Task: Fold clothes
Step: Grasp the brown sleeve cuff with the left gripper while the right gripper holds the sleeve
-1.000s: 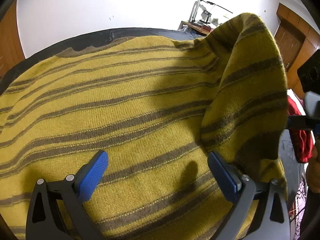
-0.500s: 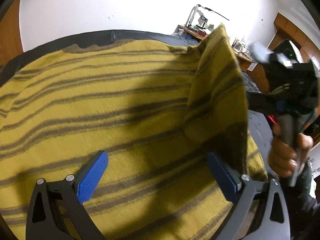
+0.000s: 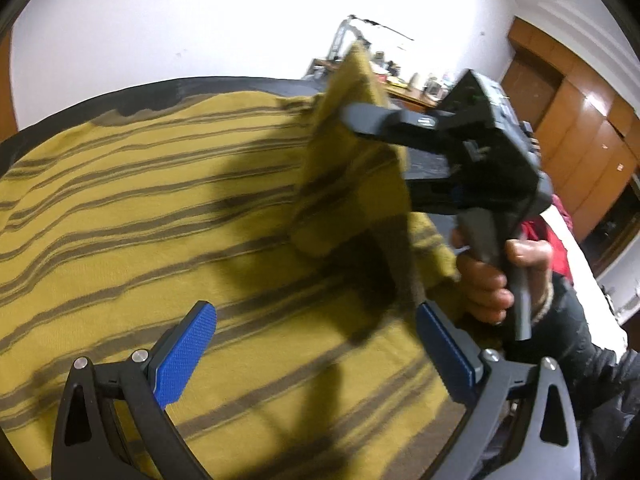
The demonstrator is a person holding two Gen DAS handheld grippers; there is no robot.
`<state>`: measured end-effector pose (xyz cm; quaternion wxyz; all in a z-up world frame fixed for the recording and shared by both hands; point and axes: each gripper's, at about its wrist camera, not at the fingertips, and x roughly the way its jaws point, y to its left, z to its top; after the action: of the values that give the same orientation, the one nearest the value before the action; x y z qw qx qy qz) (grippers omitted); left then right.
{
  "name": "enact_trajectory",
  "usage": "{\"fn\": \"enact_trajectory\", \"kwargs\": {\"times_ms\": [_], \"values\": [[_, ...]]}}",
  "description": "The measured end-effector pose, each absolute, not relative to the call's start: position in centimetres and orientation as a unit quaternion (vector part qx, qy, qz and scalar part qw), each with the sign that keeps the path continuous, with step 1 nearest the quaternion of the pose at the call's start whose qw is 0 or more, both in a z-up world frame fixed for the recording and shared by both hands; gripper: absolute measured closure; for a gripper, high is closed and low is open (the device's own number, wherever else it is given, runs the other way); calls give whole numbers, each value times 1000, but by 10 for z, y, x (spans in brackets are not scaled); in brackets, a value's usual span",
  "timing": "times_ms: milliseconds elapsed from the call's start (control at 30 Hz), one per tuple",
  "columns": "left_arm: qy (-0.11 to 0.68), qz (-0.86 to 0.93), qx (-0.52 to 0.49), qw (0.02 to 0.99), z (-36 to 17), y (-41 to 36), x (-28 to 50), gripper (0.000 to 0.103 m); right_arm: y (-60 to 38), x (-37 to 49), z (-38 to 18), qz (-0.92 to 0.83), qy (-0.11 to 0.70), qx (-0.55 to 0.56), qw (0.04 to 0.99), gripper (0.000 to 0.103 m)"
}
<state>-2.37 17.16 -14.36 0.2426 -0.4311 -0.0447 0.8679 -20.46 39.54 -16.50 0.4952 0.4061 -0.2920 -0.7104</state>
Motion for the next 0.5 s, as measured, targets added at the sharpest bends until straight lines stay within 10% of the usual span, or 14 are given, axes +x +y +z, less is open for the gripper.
{"fn": "enact_trajectory", "kwargs": {"times_ms": [500], "values": [[11, 886, -398, 237, -136, 217, -20, 1, 382, -189, -150, -631, -339, 381, 585, 17]]}}
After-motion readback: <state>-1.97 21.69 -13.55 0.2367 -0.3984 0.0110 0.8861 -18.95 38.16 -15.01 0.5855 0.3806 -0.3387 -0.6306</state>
